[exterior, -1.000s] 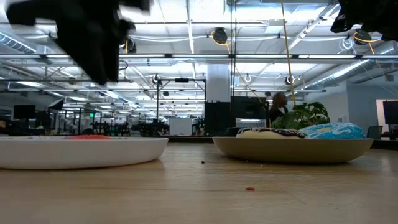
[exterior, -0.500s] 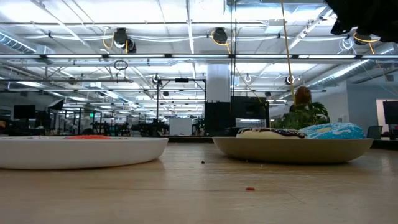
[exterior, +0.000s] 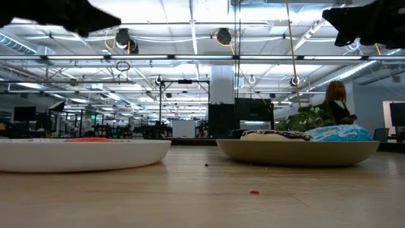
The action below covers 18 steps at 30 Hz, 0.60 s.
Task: Pick & Place donuts
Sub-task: Return to Home Position
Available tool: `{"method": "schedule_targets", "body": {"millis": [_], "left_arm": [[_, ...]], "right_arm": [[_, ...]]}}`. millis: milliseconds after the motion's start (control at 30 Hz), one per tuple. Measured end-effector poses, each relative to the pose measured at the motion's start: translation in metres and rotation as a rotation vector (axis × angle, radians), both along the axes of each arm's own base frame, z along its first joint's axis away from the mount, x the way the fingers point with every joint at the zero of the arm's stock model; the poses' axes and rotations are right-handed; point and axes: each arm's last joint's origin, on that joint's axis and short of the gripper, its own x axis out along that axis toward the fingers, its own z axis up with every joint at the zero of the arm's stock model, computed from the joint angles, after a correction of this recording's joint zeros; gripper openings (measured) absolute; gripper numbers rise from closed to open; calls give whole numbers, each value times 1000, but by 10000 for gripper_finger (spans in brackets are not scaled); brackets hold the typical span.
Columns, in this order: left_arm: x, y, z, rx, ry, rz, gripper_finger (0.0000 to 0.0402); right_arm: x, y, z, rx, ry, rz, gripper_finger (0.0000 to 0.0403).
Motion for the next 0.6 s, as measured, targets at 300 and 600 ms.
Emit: {"method": "schedule_targets", "body": {"millis": [300, 600], "left_arm": [[-19, 9, -36, -35, 98, -24, 5], [-34, 14, -82, -69, 16, -53, 2]], "right_arm": [[-5, -2, 13, 53, -133, -22, 0], [-4, -1, 9, 72, -95, 41, 0]]}}
